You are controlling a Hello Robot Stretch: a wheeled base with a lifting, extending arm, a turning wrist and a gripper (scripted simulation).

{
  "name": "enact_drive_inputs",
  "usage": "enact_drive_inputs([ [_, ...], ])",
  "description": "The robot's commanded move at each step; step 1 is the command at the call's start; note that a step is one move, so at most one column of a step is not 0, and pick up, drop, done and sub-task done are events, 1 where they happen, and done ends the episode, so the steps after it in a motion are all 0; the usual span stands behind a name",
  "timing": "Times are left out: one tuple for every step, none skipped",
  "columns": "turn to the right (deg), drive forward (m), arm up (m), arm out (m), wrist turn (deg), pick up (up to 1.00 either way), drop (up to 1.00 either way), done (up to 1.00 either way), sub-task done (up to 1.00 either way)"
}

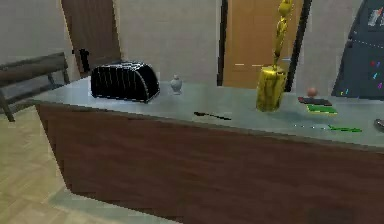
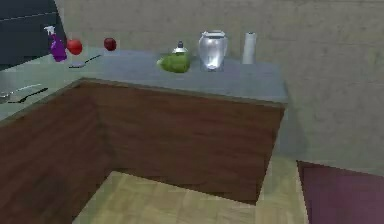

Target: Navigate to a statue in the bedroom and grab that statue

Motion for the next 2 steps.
enact_drive_inputs([
  [-45.0,0.0,0.0,0.0,0.0,0.0,0.0,0.0,0.0],
  [-15.0,0.0,0.0,0.0,0.0,0.0,0.0,0.0,0.0],
])
